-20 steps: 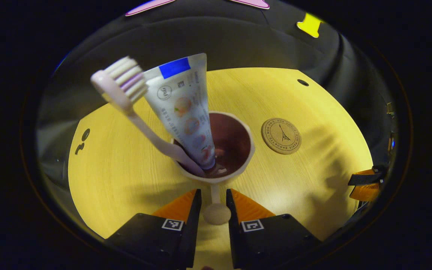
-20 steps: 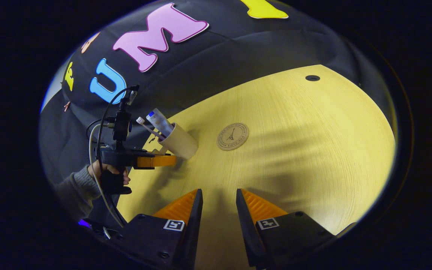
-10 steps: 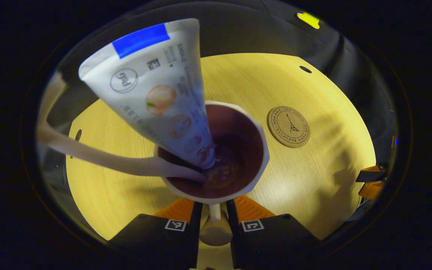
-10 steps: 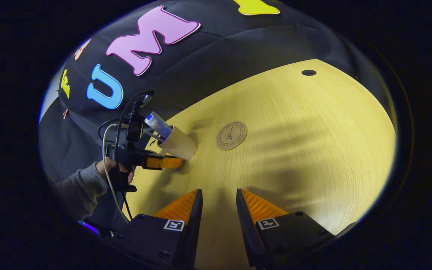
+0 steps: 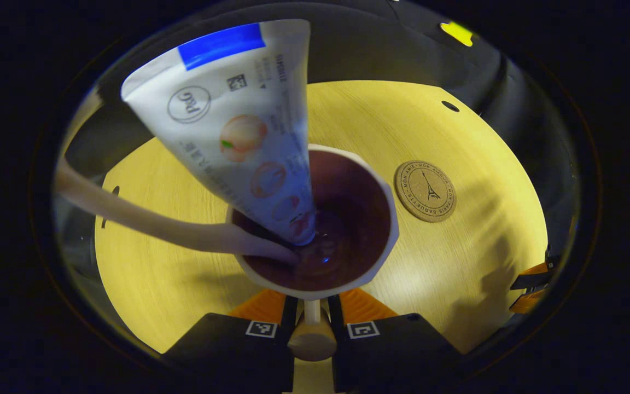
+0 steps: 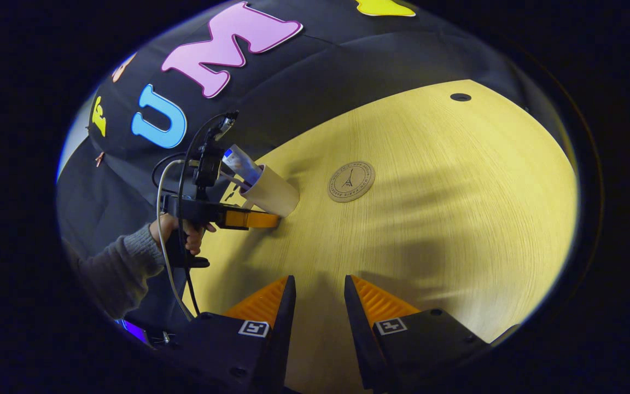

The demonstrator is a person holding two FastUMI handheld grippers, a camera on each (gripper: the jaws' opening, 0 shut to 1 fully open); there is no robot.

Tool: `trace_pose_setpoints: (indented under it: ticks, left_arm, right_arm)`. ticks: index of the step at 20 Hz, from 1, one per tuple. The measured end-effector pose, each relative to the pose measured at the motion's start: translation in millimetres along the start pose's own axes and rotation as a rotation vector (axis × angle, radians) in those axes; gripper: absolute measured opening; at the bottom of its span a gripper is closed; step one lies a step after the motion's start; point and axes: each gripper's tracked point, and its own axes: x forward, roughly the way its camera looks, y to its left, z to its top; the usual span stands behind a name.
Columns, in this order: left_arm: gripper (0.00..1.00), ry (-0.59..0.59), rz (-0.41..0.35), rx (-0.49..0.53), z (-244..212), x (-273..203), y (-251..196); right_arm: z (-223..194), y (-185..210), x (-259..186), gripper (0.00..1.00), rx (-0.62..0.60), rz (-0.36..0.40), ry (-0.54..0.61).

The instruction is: Put the toothbrush and toothpaste on the desktop into the cup, then pick up the cup and place it on the coaster on the desktop.

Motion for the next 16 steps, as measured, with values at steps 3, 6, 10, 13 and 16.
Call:
trace_pose_setpoints:
  ticks: [3, 6, 10, 13, 16]
  left_arm:
    - [0.32, -0.016, 0.004, 0.009, 4.1, -4.3, -3.6]
    - [0.28, -0.035, -0.006, 0.046, 11.1, -11.6, -12.9]
    - [0.32, -0.057, -0.042, 0.095, 27.1, -24.4, -38.3]
    - [0.32, -0.066, -0.066, 0.136, 42.6, -25.5, -59.9]
    - [0.32, -0.061, -0.096, 0.181, 55.0, -20.9, -85.1]
  right_arm:
    - [2.5, -4.8, -0.7, 0.55, 0.005, -0.010, -0.005]
    - [3.9, -5.2, -1.7, 0.55, 0.012, -0.011, -0.009]
    - [7.1, -4.5, -6.4, 0.55, 0.019, -0.014, -0.023]
    - [10.7, -9.8, -13.3, 0.55, 0.018, -0.028, -0.040]
    - [13.2, -18.6, -23.4, 0.55, 0.025, -0.048, -0.061]
